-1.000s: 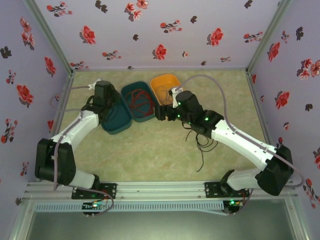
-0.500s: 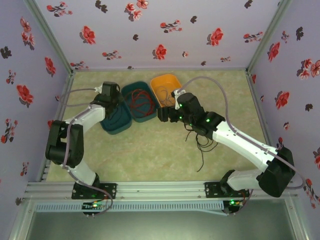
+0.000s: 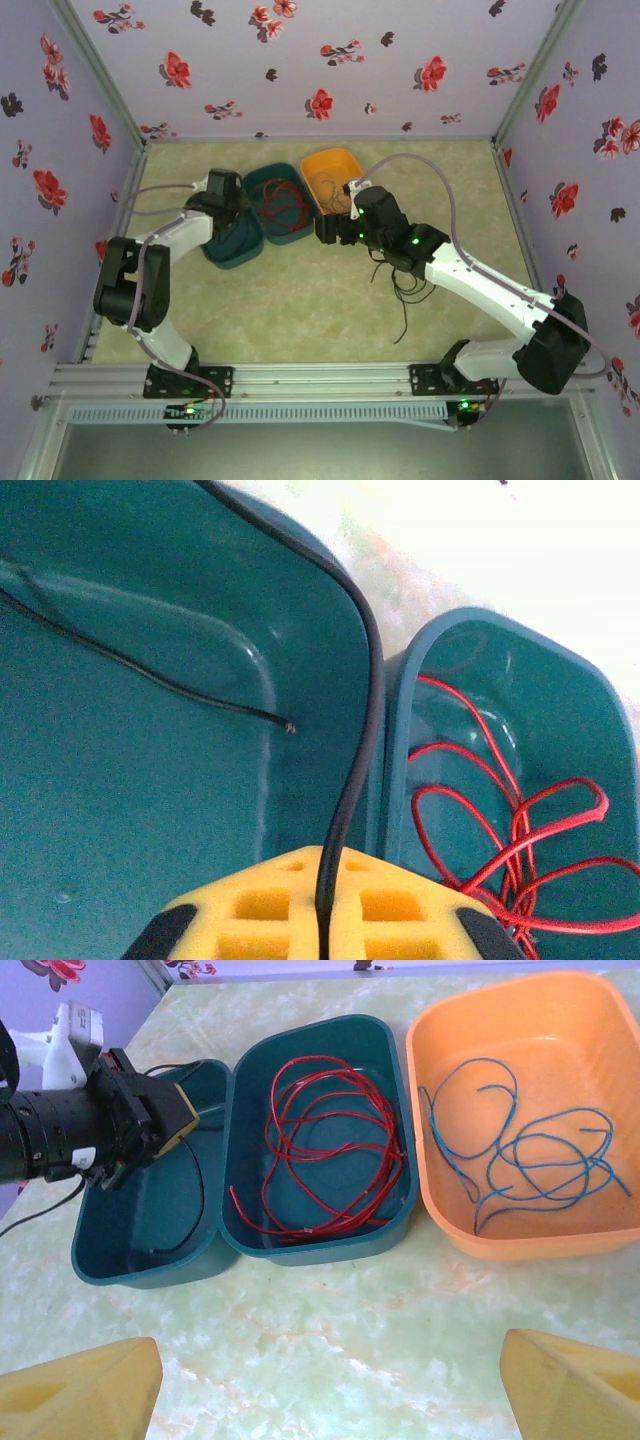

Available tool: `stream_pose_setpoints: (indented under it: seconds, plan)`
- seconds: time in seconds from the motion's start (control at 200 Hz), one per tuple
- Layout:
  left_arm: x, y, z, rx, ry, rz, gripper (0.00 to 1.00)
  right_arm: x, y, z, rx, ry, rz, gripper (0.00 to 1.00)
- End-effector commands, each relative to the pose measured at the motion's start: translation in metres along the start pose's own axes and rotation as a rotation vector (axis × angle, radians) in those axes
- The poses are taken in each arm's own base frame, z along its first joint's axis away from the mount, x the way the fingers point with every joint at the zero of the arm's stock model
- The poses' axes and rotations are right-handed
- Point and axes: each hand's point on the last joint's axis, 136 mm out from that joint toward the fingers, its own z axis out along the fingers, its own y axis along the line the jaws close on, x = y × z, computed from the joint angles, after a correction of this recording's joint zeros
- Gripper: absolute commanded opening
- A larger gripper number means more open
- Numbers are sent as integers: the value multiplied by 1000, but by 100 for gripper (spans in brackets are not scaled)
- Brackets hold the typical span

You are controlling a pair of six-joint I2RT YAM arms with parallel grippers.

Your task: Untangle the cables

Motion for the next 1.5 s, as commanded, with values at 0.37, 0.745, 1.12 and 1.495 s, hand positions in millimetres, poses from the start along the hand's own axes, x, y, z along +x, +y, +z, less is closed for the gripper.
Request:
stream_pose_setpoints:
  seconds: [0.37, 0.745, 1.12, 1.495]
  plan:
    - [45, 29, 18, -62, 139, -40, 0, -1, -8, -3, 26, -21, 26, 89]
    - [47, 23, 5, -31, 158, -2, 46, -2, -9, -4, 29, -26, 25, 89]
    - [14, -10, -43, 72, 74, 44, 72, -4, -6, -3, 16, -30, 27, 89]
    - [-18, -26, -50, -20, 45, 362, 60, -1, -4, 1, 5, -16, 27, 89]
